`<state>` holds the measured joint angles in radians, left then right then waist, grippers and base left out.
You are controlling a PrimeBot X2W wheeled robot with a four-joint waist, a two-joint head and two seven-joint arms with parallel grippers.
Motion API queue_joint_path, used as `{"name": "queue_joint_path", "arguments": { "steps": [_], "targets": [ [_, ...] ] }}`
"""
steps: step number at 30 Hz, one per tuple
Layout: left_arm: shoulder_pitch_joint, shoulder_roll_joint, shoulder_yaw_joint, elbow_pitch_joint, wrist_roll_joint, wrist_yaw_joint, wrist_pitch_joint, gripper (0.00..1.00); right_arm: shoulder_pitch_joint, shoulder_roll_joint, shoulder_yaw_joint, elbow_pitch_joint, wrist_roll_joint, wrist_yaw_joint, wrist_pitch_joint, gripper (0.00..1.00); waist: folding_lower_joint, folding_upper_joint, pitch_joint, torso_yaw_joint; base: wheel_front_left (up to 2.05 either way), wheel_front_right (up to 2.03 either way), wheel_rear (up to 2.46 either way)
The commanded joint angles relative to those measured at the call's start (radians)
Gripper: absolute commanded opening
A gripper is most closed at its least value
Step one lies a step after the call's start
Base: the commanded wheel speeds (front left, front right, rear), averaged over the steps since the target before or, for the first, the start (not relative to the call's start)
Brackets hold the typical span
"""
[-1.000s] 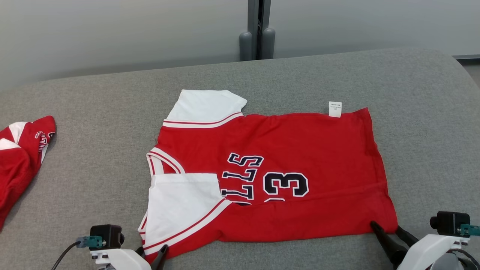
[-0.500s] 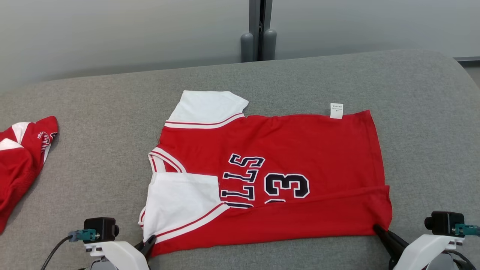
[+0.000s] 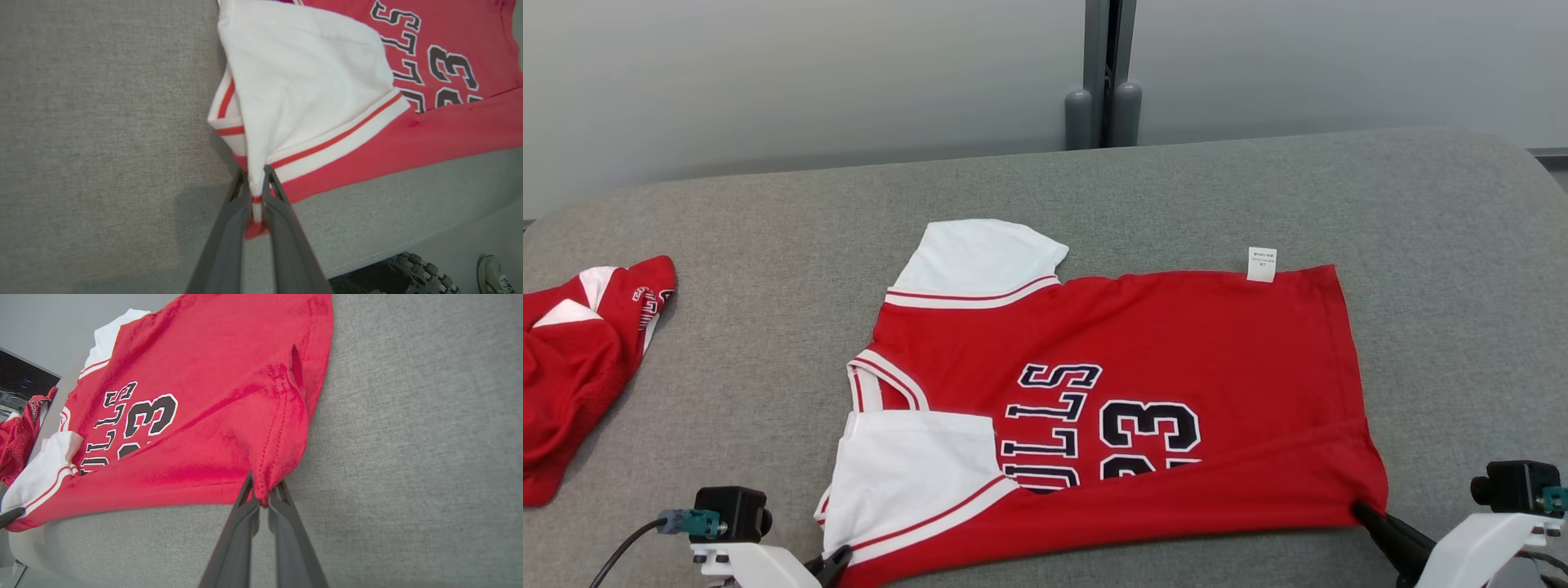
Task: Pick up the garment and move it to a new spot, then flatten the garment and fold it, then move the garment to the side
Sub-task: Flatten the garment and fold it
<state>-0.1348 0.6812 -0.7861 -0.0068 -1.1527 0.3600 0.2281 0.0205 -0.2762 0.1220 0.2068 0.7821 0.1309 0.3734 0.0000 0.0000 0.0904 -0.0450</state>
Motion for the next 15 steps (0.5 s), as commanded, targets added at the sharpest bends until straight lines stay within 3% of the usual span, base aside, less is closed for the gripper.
{"name": "queue_joint_path", "arguments": {
  "steps": [1,9,15],
  "targets": [
    [0.018,0.019,0.002,-0.024,-0.007,0.013,0.006,0.00,0.029,-0.007,-0.039,-0.025,-0.013,0.000,0.034,0.00,0.0000,0.0000,0.000,0.004,0.00,0.00,0.00],
    [0.057,0.042,-0.008,-0.081,-0.024,0.035,0.034,0.00,0.116,0.023,-0.152,-0.128,-0.063,0.000,0.180,0.00,0.0000,0.0000,-0.005,0.011,0.00,0.00,0.00],
    [0.070,0.045,-0.027,-0.102,-0.037,0.032,0.067,0.00,0.152,0.082,-0.227,-0.215,-0.137,0.000,0.276,0.00,0.0000,0.0000,-0.008,0.005,0.00,0.00,0.00]
  ]
}}
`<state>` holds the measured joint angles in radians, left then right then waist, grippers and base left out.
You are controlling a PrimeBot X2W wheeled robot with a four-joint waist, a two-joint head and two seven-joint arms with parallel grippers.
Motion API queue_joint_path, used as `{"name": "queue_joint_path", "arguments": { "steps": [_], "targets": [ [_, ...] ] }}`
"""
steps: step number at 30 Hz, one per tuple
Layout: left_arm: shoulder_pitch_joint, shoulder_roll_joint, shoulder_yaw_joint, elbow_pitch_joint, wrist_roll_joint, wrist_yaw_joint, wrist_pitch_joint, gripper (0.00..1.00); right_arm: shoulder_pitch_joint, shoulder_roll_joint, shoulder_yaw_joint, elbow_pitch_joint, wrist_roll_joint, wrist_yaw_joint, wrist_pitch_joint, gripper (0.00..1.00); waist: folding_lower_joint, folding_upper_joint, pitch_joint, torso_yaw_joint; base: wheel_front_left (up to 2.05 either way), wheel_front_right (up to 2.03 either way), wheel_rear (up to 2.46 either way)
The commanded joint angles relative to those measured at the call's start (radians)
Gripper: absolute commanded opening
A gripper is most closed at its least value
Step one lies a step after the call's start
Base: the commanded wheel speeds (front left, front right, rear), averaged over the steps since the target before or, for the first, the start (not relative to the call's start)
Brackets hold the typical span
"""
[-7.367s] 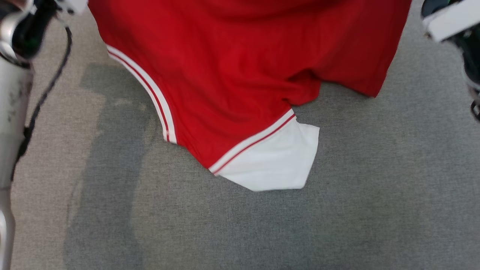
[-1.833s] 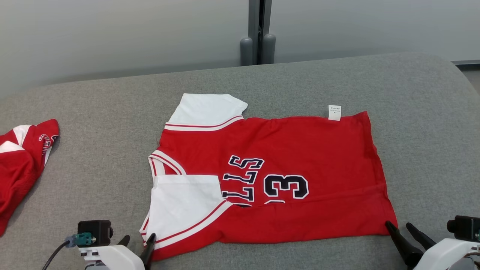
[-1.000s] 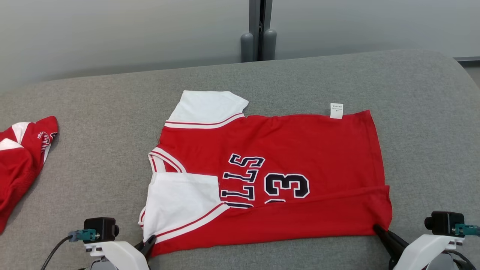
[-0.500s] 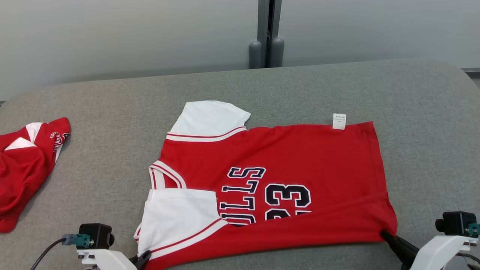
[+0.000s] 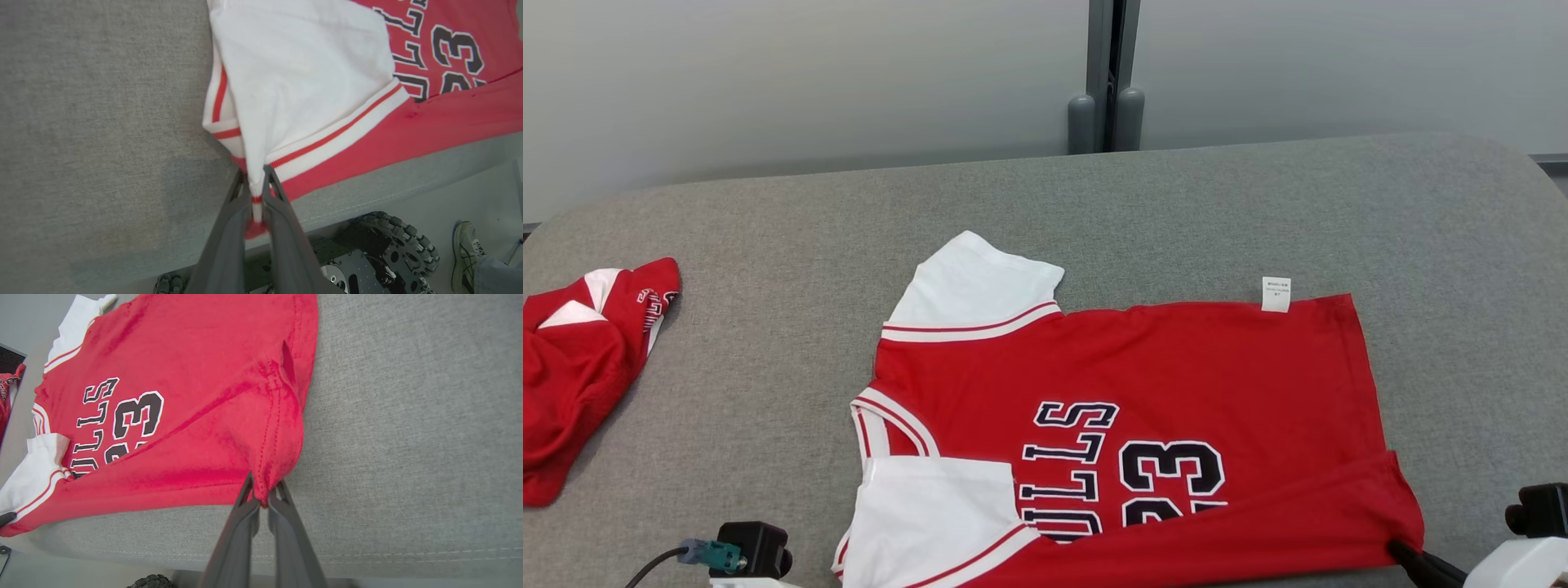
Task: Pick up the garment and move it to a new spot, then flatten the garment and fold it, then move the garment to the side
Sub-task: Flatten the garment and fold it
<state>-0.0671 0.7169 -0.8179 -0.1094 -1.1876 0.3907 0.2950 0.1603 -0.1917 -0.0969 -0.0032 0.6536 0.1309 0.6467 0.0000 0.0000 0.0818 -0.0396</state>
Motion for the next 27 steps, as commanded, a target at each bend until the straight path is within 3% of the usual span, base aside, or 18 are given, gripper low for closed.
{"name": "queue_joint_path", "arguments": {
  "steps": [1,2,3,4,5,6,11,17,23,27],
  "targets": [
    [0.002,0.008,0.004,-0.001,-0.002,0.003,0.001,0.00,0.014,0.006,-0.018,-0.016,-0.024,0.000,0.012,0.00,0.0000,0.0000,0.001,-0.001,0.00,0.00,0.00],
    [0.002,0.006,0.003,-0.001,-0.003,0.005,0.002,0.00,0.010,0.014,-0.028,-0.028,-0.042,0.000,0.009,0.38,0.0000,0.0000,0.001,-0.002,0.00,0.00,0.00],
    [0.001,0.005,0.001,0.000,-0.003,0.004,0.004,0.00,0.009,0.025,-0.037,-0.036,-0.053,0.000,0.012,1.00,0.0000,0.0000,0.001,-0.002,0.00,0.00,0.00],
    [-0.002,0.007,-0.006,0.002,0.002,-0.001,0.010,0.34,0.010,0.036,-0.041,-0.038,-0.063,0.000,0.023,1.00,0.0000,0.0000,0.001,-0.003,0.00,0.00,0.00],
    [-0.005,0.007,-0.010,0.004,0.004,-0.005,0.014,0.93,0.012,0.044,-0.045,-0.042,-0.070,0.000,0.029,1.00,0.0000,0.0000,0.000,-0.003,0.00,0.00,0.00],
    [-0.007,0.007,-0.012,0.005,0.004,-0.009,0.019,1.00,0.013,0.049,-0.048,-0.048,-0.077,0.000,0.035,1.00,0.0000,0.0000,0.000,-0.004,0.00,0.00,0.00],
    [-0.017,0.005,0.001,0.018,0.019,0.006,-0.010,1.00,0.020,0.072,-0.065,-0.069,-0.096,0.000,0.059,1.00,0.0000,0.0000,-0.001,-0.005,0.00,0.00,0.00],
    [-0.040,0.014,-0.005,0.005,0.050,-0.007,-0.018,1.00,0.016,0.082,-0.077,-0.094,-0.106,0.000,0.059,1.00,0.0000,0.0000,-0.005,-0.009,0.00,0.00,0.00],
    [-0.144,0.026,0.005,0.021,0.141,-0.013,-0.050,1.00,-0.034,0.078,-0.089,-0.120,-0.142,0.000,-0.031,1.00,0.0000,0.0000,0.003,-0.017,0.00,0.00,0.00],
    [-0.249,0.025,0.021,0.060,0.191,-0.042,-0.062,1.00,-0.102,0.078,-0.099,-0.102,-0.174,0.000,-0.113,1.00,0.0000,0.0000,0.026,-0.033,0.00,0.00,0.00]
  ]
}}
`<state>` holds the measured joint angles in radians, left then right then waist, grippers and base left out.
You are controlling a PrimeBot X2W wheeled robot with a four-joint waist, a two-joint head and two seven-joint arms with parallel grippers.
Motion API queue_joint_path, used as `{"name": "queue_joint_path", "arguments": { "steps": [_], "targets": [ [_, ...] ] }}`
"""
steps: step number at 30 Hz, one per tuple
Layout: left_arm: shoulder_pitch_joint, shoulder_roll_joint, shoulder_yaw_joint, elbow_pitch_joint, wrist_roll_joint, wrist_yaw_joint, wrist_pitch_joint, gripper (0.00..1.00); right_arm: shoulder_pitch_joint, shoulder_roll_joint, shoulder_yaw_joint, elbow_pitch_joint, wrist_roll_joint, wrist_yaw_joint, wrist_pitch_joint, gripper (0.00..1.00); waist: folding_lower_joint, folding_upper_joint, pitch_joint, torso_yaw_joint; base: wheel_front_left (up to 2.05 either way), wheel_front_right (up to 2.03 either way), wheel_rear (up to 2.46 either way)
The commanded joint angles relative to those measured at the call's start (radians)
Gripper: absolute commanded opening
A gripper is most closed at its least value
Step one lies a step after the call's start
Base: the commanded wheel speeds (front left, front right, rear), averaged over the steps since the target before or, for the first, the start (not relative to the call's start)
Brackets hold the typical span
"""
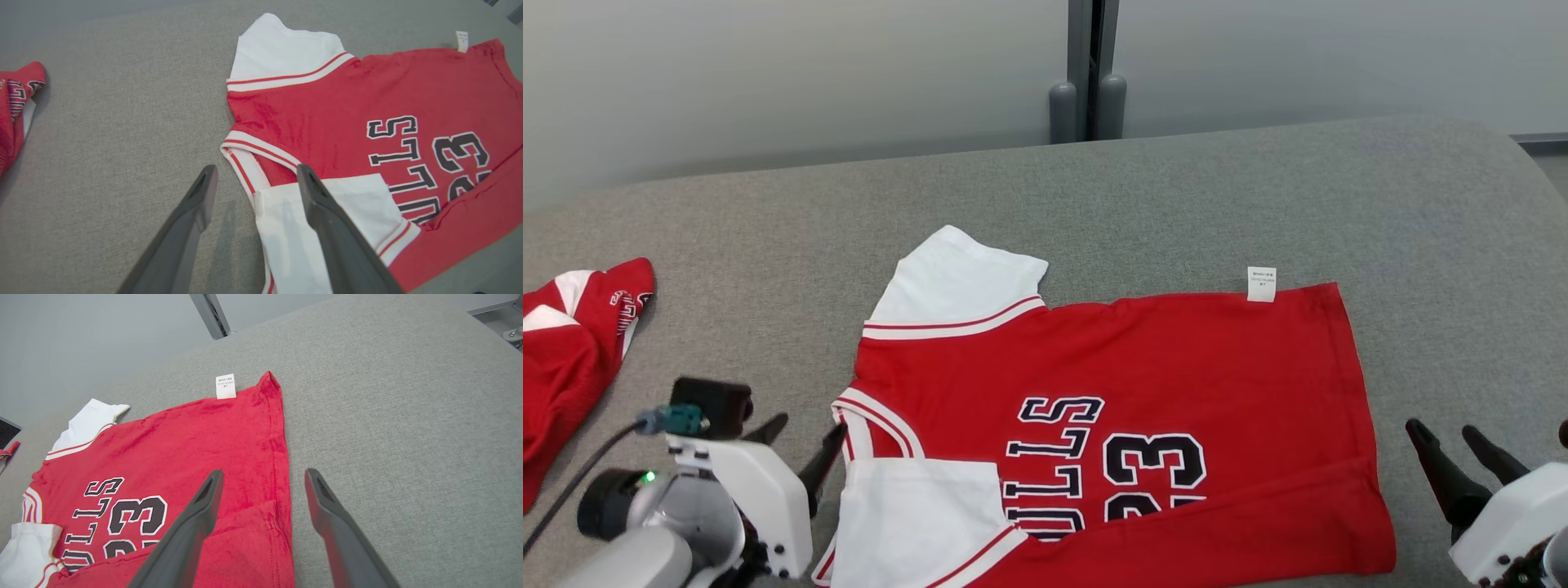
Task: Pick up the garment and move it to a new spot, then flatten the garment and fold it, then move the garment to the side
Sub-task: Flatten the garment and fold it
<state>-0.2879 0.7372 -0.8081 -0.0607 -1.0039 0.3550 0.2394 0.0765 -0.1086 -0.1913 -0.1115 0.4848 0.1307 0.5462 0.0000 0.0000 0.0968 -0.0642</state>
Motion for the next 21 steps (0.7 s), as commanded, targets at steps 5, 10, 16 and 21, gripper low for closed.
{"name": "queue_joint_path", "arguments": {
  "steps": [5,10,16,21],
  "targets": [
    [-0.175,-0.011,0.021,0.083,0.034,-0.074,0.025,1.00,-0.147,-0.002,0.004,0.080,-0.035,0.000,-0.075,1.00,0.0000,0.0000,0.063,-0.039,0.00,0.00,0.00],
    [-0.330,-0.031,0.006,0.189,0.049,-0.162,0.101,1.00,-0.272,0.000,0.030,0.177,-0.039,0.000,-0.109,1.00,0.0000,0.0000,0.118,-0.067,0.00,0.00,0.00],
    [-0.465,-0.062,0.003,0.289,0.035,-0.237,0.173,1.00,-0.399,-0.019,0.066,0.288,-0.018,0.000,-0.129,1.00,0.0000,0.0000,0.175,-0.091,0.00,0.00,0.00],
    [-0.601,-0.095,-0.009,0.380,0.032,-0.315,0.255,1.00,-0.525,-0.048,0.124,0.391,0.010,0.000,-0.149,1.00,0.0000,0.0000,0.241,-0.098,0.00,0.00,0.00]
  ]
}}
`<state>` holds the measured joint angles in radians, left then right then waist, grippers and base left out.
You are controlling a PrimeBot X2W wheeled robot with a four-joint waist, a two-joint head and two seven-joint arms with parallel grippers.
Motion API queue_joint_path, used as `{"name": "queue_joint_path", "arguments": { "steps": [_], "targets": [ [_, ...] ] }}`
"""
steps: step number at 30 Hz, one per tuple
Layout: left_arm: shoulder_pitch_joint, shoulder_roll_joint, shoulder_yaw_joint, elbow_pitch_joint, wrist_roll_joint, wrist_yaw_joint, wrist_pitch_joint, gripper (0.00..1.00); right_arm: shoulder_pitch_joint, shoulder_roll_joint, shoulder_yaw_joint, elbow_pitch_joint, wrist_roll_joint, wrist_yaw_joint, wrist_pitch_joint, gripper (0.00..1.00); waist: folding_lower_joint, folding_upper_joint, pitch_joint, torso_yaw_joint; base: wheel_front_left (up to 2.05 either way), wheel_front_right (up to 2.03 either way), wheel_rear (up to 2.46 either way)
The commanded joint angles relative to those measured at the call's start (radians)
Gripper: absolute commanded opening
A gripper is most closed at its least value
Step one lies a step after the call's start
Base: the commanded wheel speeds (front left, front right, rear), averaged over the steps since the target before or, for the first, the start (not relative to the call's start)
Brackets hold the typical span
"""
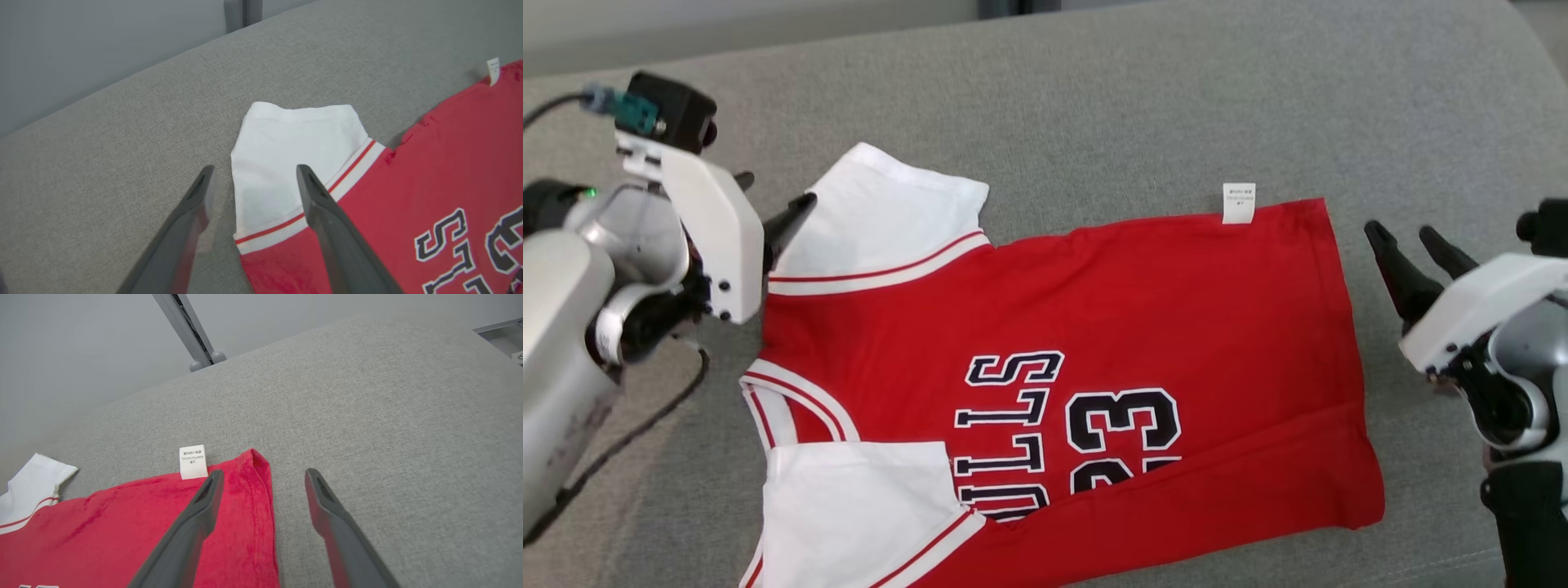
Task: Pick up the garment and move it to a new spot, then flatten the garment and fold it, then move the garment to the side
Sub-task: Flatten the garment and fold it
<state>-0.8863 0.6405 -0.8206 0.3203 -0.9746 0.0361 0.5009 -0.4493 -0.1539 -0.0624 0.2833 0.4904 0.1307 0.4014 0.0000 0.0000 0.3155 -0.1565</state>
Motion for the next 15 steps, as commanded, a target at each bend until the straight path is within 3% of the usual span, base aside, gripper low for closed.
{"name": "queue_joint_path", "arguments": {
  "steps": [1,8,15],
  "targets": [
    [-0.028,-0.004,-0.006,0.016,0.009,-0.014,0.014,1.00,-0.022,-0.003,0.010,0.013,0.010,0.000,-0.011,1.00,0.0000,0.0000,0.034,-0.007,0.00,0.00,0.00],
    [-0.192,-0.066,-0.036,0.162,0.000,-0.107,0.123,1.00,-0.172,-0.005,0.089,0.151,0.061,0.000,-0.050,1.00,0.0000,0.0000,0.114,-0.015,0.00,0.00,0.00],
    [-0.276,-0.076,-0.064,0.223,-0.007,-0.148,0.193,1.00,-0.279,0.009,0.142,0.267,0.118,0.000,-0.048,1.00,0.0000,0.0000,0.173,-0.030,0.00,0.00,0.00]
  ]
}}
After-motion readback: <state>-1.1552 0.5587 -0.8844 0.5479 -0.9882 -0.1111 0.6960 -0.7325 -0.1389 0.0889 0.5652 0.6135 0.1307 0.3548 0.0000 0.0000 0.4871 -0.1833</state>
